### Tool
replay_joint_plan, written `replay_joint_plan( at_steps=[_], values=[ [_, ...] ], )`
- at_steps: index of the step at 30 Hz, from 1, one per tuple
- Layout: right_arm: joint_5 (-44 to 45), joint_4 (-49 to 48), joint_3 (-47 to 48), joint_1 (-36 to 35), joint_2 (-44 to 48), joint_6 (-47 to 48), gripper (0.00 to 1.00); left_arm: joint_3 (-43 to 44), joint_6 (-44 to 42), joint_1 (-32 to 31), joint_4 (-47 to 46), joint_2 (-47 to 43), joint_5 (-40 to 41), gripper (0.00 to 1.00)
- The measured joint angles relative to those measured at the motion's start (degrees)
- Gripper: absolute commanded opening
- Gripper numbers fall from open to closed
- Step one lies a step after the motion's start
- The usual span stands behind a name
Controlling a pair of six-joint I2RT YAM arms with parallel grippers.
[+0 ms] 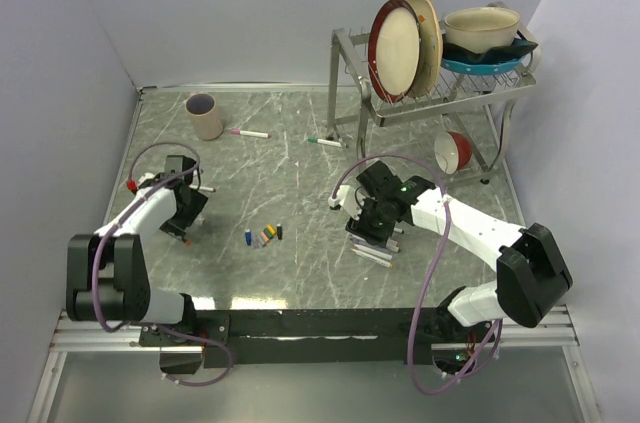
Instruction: Open the pen caps
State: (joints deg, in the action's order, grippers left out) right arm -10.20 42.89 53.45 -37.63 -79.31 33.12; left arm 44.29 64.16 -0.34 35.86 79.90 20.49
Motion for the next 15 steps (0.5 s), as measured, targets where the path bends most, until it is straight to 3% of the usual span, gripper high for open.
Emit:
replay_joint_plan(
  at_steps=[9, 15],
  values=[
    [-0.42, 0.04, 0.00, 0.00, 0.00, 0.22, 0.54, -1.36, 0.22, 1.84, 0.50, -6.19, 1.70, 0.80],
    [-0.48, 0.04, 0.00, 0.00, 0.00, 0.24, 0.54, -2.12, 1.66, 4.66, 1.77, -2.25, 1.46, 0.72]
  ],
)
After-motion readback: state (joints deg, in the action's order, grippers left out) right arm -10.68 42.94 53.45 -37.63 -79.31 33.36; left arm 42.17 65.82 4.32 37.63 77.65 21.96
